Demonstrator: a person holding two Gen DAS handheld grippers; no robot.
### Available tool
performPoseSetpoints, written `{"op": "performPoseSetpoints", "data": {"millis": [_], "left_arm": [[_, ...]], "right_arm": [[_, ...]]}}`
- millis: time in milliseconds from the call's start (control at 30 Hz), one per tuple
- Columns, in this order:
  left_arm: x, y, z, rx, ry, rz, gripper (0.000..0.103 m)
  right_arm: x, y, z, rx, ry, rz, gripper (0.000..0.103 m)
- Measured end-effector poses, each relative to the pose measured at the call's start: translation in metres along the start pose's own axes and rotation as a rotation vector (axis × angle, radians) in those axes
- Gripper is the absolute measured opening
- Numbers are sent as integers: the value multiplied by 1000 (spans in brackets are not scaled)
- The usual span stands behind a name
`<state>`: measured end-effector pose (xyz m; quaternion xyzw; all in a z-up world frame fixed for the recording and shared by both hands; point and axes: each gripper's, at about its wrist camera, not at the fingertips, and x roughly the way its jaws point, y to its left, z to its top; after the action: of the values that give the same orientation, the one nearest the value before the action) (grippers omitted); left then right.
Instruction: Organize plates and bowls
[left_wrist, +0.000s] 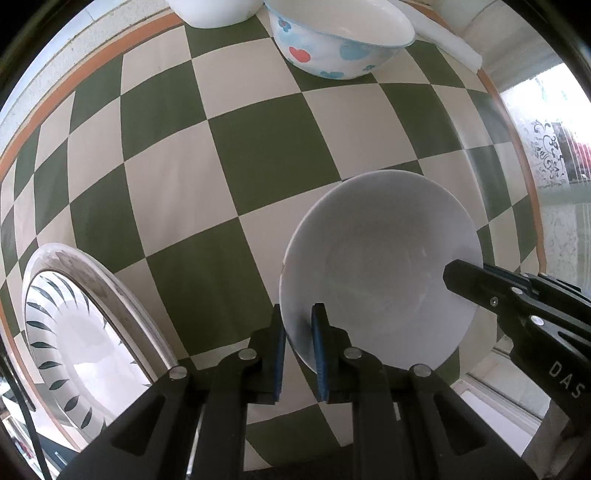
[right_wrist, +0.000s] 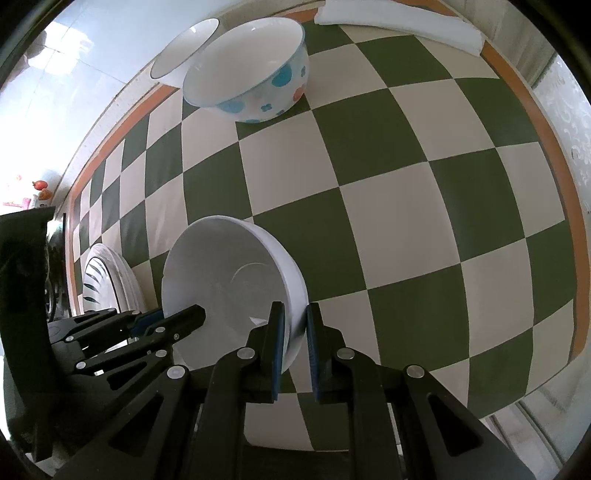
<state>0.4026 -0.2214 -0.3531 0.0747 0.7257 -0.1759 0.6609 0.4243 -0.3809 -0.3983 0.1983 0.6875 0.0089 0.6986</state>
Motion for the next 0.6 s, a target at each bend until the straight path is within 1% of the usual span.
{"op": "performPoseSetpoints", "data": {"millis": [133,200,267,300,333,367,400,433,467,500,533,600], "left_arm": [[-7,3,0,-14,21,-15,12],[-28,7,-2,-29,-14,-26,12],[-55,11,0,-44,-51,-48,13],[-65,15,4,-62,-66,-58,20],[-77,20,13,-91,-92,-74,23],[-86,25,22,-116,-114,-84,26],[-92,31,35,-141,-141,-91,27],[-93,35,45,-155,-152,-92,27],[-93,40,59,-172,-153,-94,27],[-91,45,75,-195,-152,-111,27],[-90,49,85,-207,-150,-123,27],[-80,55,118,-227,-140,-137,27]], "right_arm": [[4,-1,3,-7,23,-3,14],[5,-4,6,5,68,20,15],[-7,-9,9,13,64,38,15],[-15,-11,12,14,50,42,15],[-27,-14,17,18,25,51,16],[-38,-16,23,27,-1,62,20],[-47,-18,29,36,-23,76,25],[-56,-19,38,45,-47,95,34],[-63,-22,51,60,-77,122,38],[-67,-22,62,70,-96,136,38],[-68,-23,73,74,-108,139,38],[-64,-22,103,79,-133,137,38]]}}
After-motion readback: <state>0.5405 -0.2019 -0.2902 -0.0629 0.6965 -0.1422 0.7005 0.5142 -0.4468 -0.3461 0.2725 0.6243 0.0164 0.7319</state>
